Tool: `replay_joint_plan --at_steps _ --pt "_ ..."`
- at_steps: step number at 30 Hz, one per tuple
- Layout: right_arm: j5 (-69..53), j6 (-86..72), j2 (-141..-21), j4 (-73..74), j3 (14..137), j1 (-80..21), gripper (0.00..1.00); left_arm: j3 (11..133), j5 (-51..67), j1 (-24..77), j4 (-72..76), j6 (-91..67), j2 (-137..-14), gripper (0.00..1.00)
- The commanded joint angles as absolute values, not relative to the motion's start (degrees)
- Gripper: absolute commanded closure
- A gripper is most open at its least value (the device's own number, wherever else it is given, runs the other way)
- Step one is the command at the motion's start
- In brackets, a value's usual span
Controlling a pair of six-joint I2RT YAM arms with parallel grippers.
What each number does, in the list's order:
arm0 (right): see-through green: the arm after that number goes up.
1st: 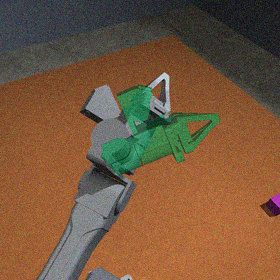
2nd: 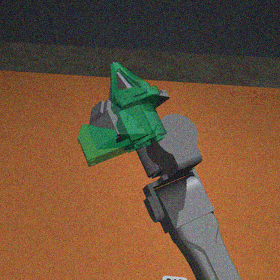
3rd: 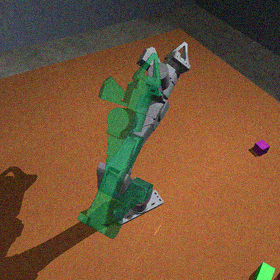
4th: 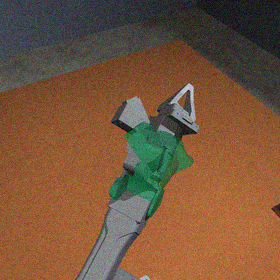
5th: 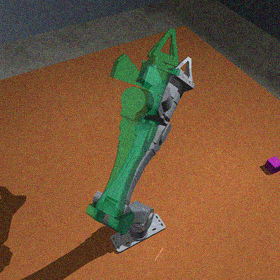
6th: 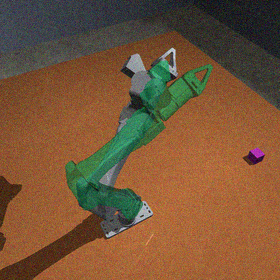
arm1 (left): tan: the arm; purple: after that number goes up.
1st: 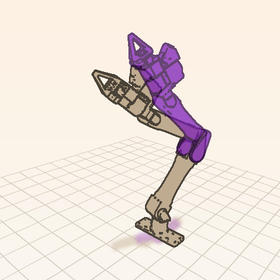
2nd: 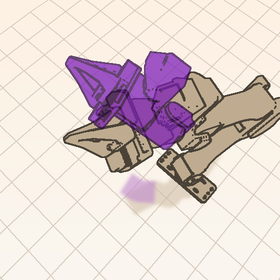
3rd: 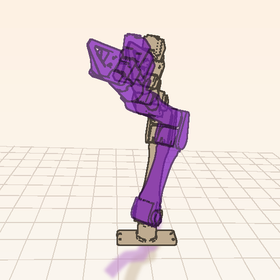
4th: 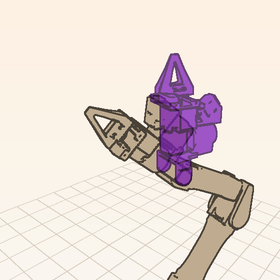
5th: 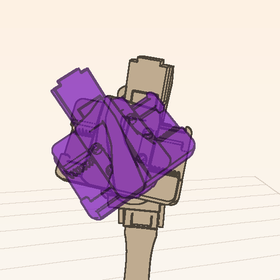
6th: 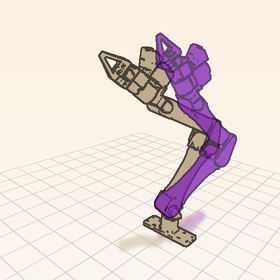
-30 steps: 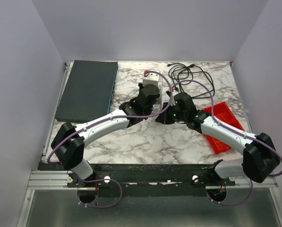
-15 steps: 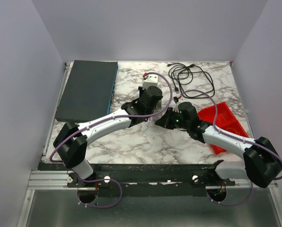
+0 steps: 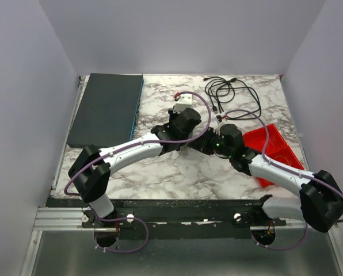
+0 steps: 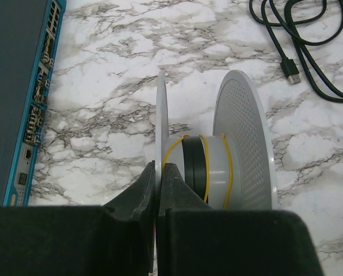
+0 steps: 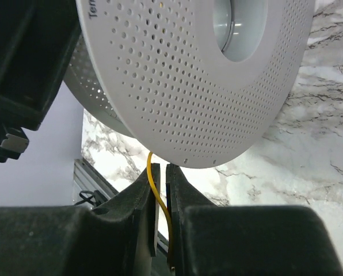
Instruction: Wrap the cables
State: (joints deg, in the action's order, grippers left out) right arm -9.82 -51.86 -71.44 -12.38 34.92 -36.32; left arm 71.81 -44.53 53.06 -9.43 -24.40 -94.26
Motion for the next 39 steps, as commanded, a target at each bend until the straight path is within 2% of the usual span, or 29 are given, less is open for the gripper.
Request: replay_joint_plan --at_steps 1,4,19,31,39 --pt "-3.4 -50.9 -69.0 -10.7 36.6 -35.7 0.83 72.9 -45.4 53.8 -12.8 -23.8 -94.9 1.00" --pt "-2.0 -48.3 -69.3 -7.9 38.5 -35.7 0.83 72.5 -44.6 53.8 -11.4 -22.8 -94.6 1.00" --pt "2.1 -37.1 -77.7 -0.1 51.7 -35.6 0.99 66.6 -42.8 54.1 1.3 -11.1 -90.2 1.00" --pt "0.4 -41.4 -85.4 5.1 57.1 -34.5 0.99 57.1 -39.8 55.5 23.3 16.6 -85.3 1.00" --pt "-4.2 -46.1 -90.0 0.6 53.2 -32.7 0.99 53.2 -35.8 58.2 25.2 19.9 -85.9 1.00"
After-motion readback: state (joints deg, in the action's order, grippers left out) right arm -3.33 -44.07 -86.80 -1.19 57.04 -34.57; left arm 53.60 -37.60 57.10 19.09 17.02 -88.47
